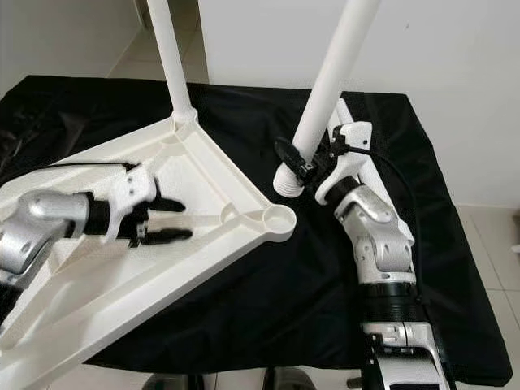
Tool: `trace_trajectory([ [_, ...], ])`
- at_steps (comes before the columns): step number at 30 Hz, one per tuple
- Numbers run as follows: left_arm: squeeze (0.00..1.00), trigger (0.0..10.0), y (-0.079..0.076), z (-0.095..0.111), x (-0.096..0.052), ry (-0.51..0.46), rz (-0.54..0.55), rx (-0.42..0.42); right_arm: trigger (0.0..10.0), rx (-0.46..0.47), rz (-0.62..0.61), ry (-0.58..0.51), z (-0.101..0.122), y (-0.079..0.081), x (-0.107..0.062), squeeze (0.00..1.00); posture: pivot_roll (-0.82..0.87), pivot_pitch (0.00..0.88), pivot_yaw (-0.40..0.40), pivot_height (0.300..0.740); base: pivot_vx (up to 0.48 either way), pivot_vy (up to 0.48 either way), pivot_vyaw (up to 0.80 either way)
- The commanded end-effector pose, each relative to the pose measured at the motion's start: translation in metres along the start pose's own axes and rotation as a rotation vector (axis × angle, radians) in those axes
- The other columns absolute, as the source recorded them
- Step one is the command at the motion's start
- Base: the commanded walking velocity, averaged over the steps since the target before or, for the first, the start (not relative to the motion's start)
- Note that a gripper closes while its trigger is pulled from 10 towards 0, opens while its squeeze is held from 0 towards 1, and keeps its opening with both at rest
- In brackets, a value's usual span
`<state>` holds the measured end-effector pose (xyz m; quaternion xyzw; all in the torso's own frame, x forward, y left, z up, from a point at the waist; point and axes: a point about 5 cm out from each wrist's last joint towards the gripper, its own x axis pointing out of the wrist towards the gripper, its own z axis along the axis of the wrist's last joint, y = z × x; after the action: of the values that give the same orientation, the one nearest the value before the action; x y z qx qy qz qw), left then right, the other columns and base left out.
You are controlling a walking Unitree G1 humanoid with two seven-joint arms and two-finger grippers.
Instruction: Building children table
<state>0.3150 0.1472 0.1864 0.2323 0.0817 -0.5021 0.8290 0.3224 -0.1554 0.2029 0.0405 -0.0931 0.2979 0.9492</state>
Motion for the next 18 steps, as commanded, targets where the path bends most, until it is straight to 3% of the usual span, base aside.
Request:
trace_trajectory([
  [1,0.0,10.0,0.01,-0.002,-0.001,0.005,0.089,-0.002,10.0,-0.02,0.013,-0.016,0.003,0.003,0.0,0.0,0.01,0.074,0.016,0.74,0.0,0.0,0.0],
  [5,0.0,10.0,0.023,-0.001,0.003,0.01,0.186,-0.025,10.0,-0.024,0.026,-0.017,0.002,0.006,-0.001,0.0,0.0,0.076,0.016,0.74,0.0,0.0,0.0],
  [7,0.0,10.0,0.035,0.013,0.009,-0.058,0.323,0.0,10.0,-0.025,0.052,-0.029,0.001,0.01,-0.003,0.0,0.0,0.078,0.02,0.74,0.0,0.0,0.0],
  [9,0.0,10.0,0.038,0.019,0.012,-0.09,0.368,-0.001,10.0,-0.013,0.065,-0.034,0.0,0.012,-0.004,0.0,0.0,0.078,0.021,0.74,0.0,0.0,0.0],
  [14,0.0,10.0,0.032,0.04,0.021,-0.203,0.387,-0.057,10.0,0.018,0.097,-0.046,-0.002,0.017,-0.012,0.0,0.0,0.087,0.025,0.74,0.0,0.0,0.0],
  [18,0.0,10.0,0.015,0.054,0.032,-0.263,0.33,-0.076,10.0,0.026,0.114,-0.035,-0.006,0.019,-0.019,0.0,0.01,0.089,0.027,0.74,0.0,0.0,0.0],
])
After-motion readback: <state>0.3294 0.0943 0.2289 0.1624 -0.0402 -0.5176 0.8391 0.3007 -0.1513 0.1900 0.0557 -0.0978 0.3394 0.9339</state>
